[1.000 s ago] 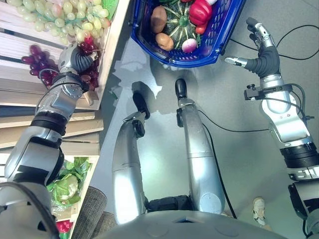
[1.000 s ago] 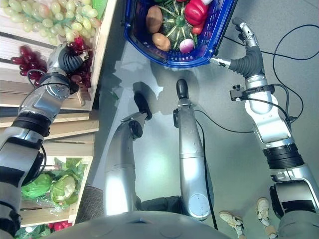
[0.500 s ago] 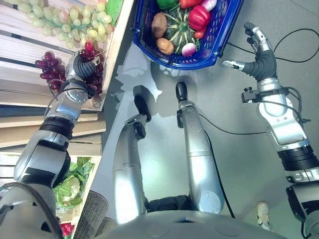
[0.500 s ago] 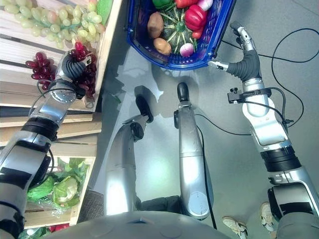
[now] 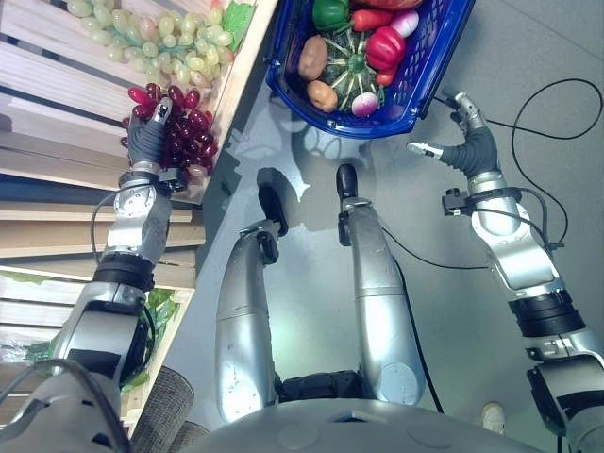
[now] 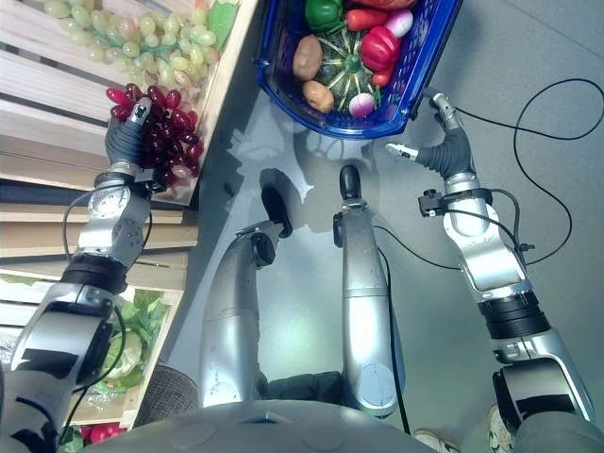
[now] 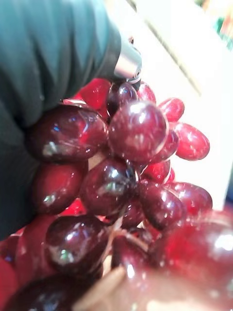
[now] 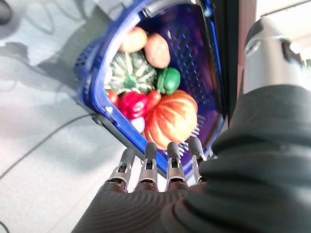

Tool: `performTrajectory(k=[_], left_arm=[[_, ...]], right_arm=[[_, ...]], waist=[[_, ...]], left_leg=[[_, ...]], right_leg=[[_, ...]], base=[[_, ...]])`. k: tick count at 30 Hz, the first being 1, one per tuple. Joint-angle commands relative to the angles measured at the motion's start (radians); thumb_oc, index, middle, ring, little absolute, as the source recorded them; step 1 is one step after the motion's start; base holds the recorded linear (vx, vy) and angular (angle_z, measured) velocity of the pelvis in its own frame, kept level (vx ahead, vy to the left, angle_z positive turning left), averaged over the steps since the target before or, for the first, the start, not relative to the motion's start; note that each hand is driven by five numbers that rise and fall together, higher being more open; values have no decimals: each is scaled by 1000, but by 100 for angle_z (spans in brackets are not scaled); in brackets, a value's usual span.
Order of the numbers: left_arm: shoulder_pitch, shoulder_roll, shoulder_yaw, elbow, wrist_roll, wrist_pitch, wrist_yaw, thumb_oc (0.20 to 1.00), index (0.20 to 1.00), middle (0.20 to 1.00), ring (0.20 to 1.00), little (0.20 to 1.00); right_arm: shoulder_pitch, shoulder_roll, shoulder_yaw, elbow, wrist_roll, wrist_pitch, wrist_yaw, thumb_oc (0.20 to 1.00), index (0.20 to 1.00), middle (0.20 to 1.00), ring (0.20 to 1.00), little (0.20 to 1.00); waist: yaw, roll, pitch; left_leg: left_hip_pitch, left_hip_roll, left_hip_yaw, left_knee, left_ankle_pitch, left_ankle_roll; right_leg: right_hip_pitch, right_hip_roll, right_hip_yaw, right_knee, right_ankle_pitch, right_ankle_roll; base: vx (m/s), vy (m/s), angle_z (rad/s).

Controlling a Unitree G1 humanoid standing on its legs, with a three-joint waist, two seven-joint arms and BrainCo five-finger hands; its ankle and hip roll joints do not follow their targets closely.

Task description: Pick up fruits and vegetables into the basket

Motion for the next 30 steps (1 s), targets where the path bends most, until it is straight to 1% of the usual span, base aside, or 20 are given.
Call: performTrajectory(k=[1, 3, 4, 6, 7, 9, 14, 16, 18, 23, 25, 28, 30], left_arm=[[44, -37, 15, -90, -42, -70, -36, 200, 200, 200, 200, 200], [43, -35, 19, -119, -43, -74, -38, 200, 200, 200, 200, 200], [42, -33, 24, -150, -40, -76, -39, 200, 200, 200, 200, 200], [34, -28, 26, -183, -54, -67, -38, 200, 200, 200, 200, 200], [35, -28, 26, -185, -54, -67, -37, 200, 200, 200, 200, 200], [24, -23, 25, -210, -53, -78, -42, 200, 200, 200, 200, 200], [5, -3, 24, -270, -43, -67, -31, 200, 200, 200, 200, 200], [-3, 8, 25, -294, -39, -69, -37, 200, 200, 200, 200, 200], [-9, 16, 25, -320, -31, -58, -40, 200, 200, 200, 200, 200], [-30, 24, 9, -365, -39, -47, -66, 200, 200, 200, 200, 200], [-39, 21, 3, -386, -39, -44, -83, 200, 200, 200, 200, 200], [-46, 18, -5, -406, -39, -41, -95, 200, 200, 200, 200, 200], [-57, 12, -16, -431, -44, -40, -124, 200, 200, 200, 200, 200]], right_arm=[[13, 6, -2, -61, -75, 4, 44, 1000, 1000, 1000, 1000, 1000], [-1, 2, 14, -57, -117, 25, 65, 1000, 1000, 1000, 1000, 1000], [-17, -3, 29, -50, -150, 36, 92, 1000, 1000, 1000, 1000, 1000], [-43, -8, 54, -45, -189, 61, 119, 1000, 1000, 1000, 1000, 1000], [-45, -8, 56, -44, -191, 62, 120, 1000, 1000, 1000, 1000, 1000], [-82, -10, 90, -34, -227, 84, 155, 1000, 1000, 1000, 1000, 1000], [-154, -19, 145, -23, -294, 120, 195, 1000, 1000, 1000, 1000, 1000], [-185, -22, 170, -18, -316, 121, 203, 1000, 1000, 1000, 1000, 1000], [-212, -20, 190, -17, -322, 119, 201, 1000, 1000, 1000, 1000, 1000], [-303, -2, 248, -7, -361, 95, 166, 1000, 1000, 1000, 1000, 1000], [-338, 12, 269, -2, -343, 81, 159, 1000, 1000, 1000, 1000, 1000], [-374, 26, 290, 5, -334, 81, 153, 1000, 1000, 1000, 1000, 1000], [-409, 44, 311, 15, -294, 73, 147, 1000, 1000, 1000, 1000, 1000]], waist=[[24, -14, -48], [29, -12, -48], [35, -9, -48], [42, -8, -48], [42, -8, -48], [50, -4, -48], [66, 5, -48], [74, 9, -48], [82, 14, -48], [102, 30, -48], [111, 36, -48], [119, 43, -48], [131, 52, -48]], left_leg=[[72, -23, 49, -88, -63, 14], [82, -26, 47, -91, -63, 14], [91, -27, 47, -92, -62, 16], [101, -30, 45, -92, -63, 17], [102, -30, 45, -92, -63, 17], [119, -34, 43, -95, -64, 18], [151, -42, 43, -98, -65, 17], [170, -47, 42, -102, -66, 17], [182, -52, 40, -104, -67, 19], [212, -65, 37, -111, -68, 19], [225, -72, 35, -114, -69, 20], [235, -79, 32, -118, -68, 20], [249, -88, 27, -120, -69, 22]], right_leg=[[35, 64, -59, -7, -50, 6], [46, 64, -61, -8, -52, 5], [55, 61, -64, -8, -54, 3], [68, 59, -66, -9, -55, 2], [69, 59, -66, -9, -55, 2], [85, 55, -69, -9, -59, 1], [121, 44, -75, -15, -62, -1], [142, 39, -79, -19, -64, -1], [154, 34, -82, -19, -66, -2], [186, 22, -90, -25, -70, -3], [201, 16, -94, -30, -72, -3], [212, 11, -98, -33, -75, -5], [227, 2, -104, -33, -79, -7]], base=[[-3, 29, 6], [-1, 23, 9], [1, 27, 9], [2, 21, 7], [4, 21, 6], [4, 25, 4], [7, 21, 1], [14, 32, 7], [11, 24, 14], [10, 30, 6], [5, 19, 12], [3, 12, 6], [-4, 13, 6]])
